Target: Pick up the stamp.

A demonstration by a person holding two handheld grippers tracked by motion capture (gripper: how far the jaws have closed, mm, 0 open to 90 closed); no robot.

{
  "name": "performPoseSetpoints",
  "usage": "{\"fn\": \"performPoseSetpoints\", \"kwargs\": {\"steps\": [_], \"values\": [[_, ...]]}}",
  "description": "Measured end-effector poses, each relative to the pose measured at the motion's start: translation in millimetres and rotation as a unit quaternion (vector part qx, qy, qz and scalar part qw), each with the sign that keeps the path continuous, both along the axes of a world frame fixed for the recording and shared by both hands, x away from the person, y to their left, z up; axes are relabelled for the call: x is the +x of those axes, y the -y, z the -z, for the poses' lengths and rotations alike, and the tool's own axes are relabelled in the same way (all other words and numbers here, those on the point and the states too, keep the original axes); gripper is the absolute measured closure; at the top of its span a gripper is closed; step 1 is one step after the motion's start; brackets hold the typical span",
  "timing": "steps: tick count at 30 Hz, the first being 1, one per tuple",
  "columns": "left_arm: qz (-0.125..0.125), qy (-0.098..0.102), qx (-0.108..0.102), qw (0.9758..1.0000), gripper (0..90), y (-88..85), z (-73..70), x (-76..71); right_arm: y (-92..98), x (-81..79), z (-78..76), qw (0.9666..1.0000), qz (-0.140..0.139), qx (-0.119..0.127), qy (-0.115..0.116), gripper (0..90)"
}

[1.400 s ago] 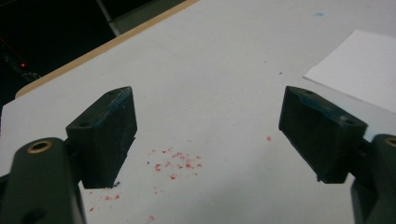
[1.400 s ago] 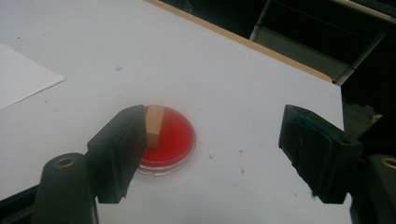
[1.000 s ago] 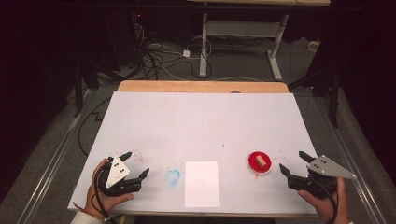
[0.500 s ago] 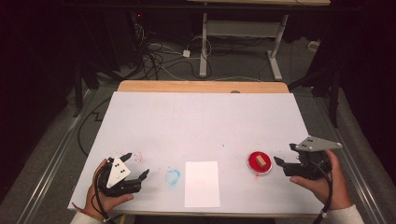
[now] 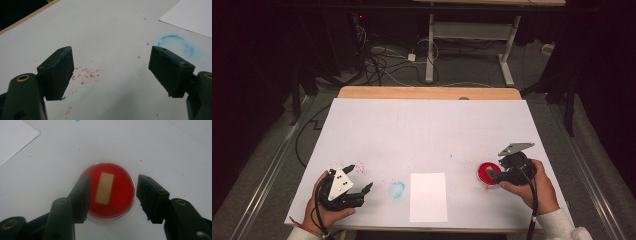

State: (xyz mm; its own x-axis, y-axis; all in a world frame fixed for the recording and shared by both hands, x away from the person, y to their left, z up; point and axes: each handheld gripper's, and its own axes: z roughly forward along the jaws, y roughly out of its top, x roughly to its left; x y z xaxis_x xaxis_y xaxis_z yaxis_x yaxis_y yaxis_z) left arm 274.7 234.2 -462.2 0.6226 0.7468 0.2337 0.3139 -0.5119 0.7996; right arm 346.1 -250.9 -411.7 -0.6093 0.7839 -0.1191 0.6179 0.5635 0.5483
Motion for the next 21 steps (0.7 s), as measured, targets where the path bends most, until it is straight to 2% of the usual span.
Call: {"fn": "performPoseSetpoints", "kwargs": {"steps": [4,6,7,9,14,21], "values": [[0.002,0.001,0.001,1.0000,19.9,0.4,-0.3,-0.5,-2.0,5.2,5.7,0.9998,-0.001,-0.005,-0.018,49.4],[0.000,-0.006,-0.001,1.0000,19.9,1.0,0.0,-1.2,-3.2,7.9,9.1,0.9996,-0.004,-0.013,-0.024,52.1],[0.003,0.000,0.003,1.0000,19.9,0.9,-0.2,-0.7,-3.2,7.9,9.1,0.9996,-0.004,-0.013,-0.024,52.1],[-0.001,-0.009,0.000,1.0000,19.9,1.4,0.6,-0.7,-5.2,11.0,13.3,0.9993,-0.004,-0.017,-0.033,57.3],[-0.003,-0.009,0.001,1.0000,19.9,1.4,1.2,-0.3,-6.4,13.3,15.2,0.9992,-0.010,-0.018,-0.035,73.8],[-0.004,-0.013,0.002,0.9999,20.3,0.8,2.1,0.7,-8.3,14.0,17.3,0.9989,-0.018,-0.025,-0.034,76.4]]}}
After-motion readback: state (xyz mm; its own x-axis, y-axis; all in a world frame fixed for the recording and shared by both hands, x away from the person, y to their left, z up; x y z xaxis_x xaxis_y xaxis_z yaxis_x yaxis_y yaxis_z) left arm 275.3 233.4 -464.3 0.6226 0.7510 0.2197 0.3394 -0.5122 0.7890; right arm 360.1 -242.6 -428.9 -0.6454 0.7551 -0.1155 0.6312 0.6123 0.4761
